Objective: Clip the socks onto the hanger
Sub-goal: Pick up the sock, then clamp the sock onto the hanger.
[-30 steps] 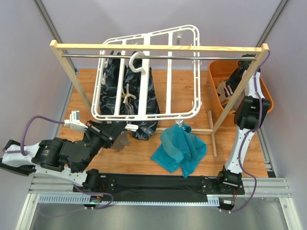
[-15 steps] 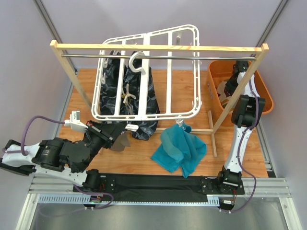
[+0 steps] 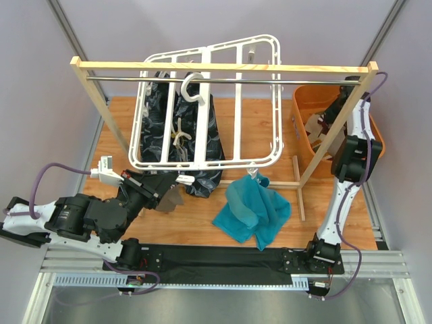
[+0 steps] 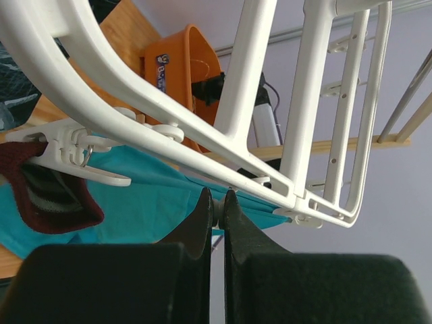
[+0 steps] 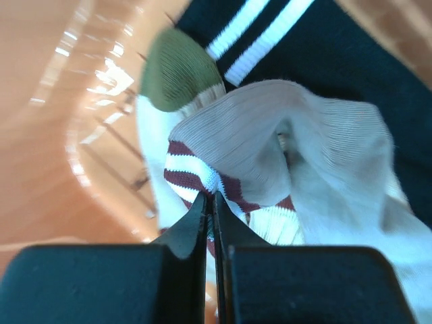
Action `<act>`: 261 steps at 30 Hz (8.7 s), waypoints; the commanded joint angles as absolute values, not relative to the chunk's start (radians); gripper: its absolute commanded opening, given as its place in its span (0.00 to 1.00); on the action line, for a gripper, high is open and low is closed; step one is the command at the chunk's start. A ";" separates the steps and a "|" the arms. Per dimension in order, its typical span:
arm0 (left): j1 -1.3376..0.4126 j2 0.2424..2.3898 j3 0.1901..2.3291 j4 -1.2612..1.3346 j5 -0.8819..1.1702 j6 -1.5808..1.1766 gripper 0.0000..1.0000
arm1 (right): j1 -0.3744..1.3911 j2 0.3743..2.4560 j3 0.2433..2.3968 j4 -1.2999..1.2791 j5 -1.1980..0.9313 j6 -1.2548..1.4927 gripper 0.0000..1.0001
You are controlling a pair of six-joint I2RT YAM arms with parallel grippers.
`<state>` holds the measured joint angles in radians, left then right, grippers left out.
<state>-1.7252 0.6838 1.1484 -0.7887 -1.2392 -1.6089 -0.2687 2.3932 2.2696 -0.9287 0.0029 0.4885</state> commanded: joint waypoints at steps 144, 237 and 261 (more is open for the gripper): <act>-1.727 0.758 1.060 -0.456 -1.054 -1.453 0.00 | 1.407 0.830 1.129 -0.282 0.503 0.956 0.00; -1.727 0.664 1.008 -0.434 -1.065 -1.399 0.57 | 1.227 0.922 1.094 -0.210 0.233 1.022 0.03; -1.727 0.474 1.009 -0.675 -0.942 -1.273 0.54 | 1.224 0.681 1.249 -0.862 0.291 0.517 0.47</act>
<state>-1.7260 0.5037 1.0019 -0.5774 -0.9840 -1.2991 1.2270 0.7444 1.1931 -0.7151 0.2050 0.6445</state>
